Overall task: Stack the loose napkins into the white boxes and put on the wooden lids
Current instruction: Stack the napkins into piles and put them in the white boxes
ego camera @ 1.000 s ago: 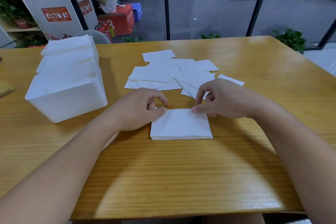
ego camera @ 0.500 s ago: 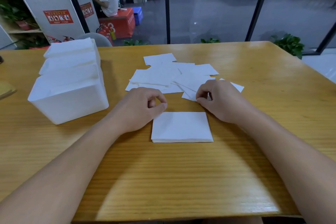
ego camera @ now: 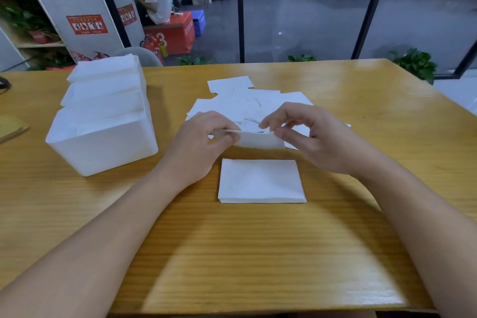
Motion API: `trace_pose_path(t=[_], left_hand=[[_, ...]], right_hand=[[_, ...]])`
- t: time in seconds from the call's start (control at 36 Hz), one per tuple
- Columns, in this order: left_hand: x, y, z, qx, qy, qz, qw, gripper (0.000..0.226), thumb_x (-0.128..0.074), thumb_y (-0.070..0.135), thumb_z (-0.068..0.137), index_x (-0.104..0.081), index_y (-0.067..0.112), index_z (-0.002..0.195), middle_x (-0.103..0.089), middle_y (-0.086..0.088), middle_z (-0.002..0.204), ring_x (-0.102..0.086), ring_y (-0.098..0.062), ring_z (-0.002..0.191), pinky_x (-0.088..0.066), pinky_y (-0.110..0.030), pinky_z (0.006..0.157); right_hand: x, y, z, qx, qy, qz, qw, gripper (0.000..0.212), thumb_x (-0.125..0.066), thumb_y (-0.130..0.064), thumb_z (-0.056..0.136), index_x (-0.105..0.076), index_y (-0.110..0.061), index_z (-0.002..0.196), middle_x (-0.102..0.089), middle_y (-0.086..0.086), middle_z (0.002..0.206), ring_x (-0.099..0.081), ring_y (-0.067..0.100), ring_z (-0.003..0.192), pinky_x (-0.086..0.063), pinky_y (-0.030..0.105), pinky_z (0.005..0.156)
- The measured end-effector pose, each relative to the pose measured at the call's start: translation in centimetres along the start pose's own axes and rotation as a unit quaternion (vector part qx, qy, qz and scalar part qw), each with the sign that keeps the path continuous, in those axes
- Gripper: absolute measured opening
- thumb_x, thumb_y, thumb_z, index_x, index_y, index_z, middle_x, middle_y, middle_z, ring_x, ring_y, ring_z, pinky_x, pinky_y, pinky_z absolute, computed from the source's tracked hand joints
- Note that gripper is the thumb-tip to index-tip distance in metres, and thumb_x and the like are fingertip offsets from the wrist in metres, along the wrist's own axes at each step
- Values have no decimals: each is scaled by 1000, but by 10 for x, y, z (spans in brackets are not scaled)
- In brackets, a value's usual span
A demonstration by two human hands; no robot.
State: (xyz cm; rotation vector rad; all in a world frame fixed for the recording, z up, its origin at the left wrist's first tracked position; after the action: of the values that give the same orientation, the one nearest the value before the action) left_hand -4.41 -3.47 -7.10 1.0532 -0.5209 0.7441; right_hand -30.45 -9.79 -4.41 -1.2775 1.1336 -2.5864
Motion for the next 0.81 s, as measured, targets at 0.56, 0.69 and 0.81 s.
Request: trace_pose_path(t=[0.56,0.69,0.81], left_hand=[[13,10,0,3,19,-151,988,11,-71,25,107,-82,24,105,-76,-3,92,-65,-36,83,-53,-49,74],[15,3,0,79,-58,-174,980,16,-71,21,106,-80,31,115,-44,1,65,-40,-26,62,-35,-35,62],[14,4,-4,129,-171,-149,965,22,-69,23,106,-75,38,120,-38,-5,65,-42,-20,59,-37,-34,63]], right_hand=[[13,1,4,-96,131,60,985,14,-71,-12,104,-80,-12,92,-69,11,71,-59,19,59,-47,25,56],[8,6,-2,-244,-14,81,966,8,-76,-18,99,-79,-14,93,-62,11,59,-52,18,52,-41,21,52],[3,7,-3,-287,-91,65,951,4,-75,-11,96,-76,-9,93,-64,8,58,-51,21,54,-43,29,55]])
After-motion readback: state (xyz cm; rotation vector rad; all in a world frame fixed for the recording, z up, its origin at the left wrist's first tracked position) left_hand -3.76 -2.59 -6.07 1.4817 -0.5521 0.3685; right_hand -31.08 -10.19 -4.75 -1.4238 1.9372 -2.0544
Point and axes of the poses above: each hand's wrist, its own z-axis towards the middle knuckle, its own x-axis out of the back of the hand, y = z × x, the point moved 2 cm from there along z, towards the middle knuckle
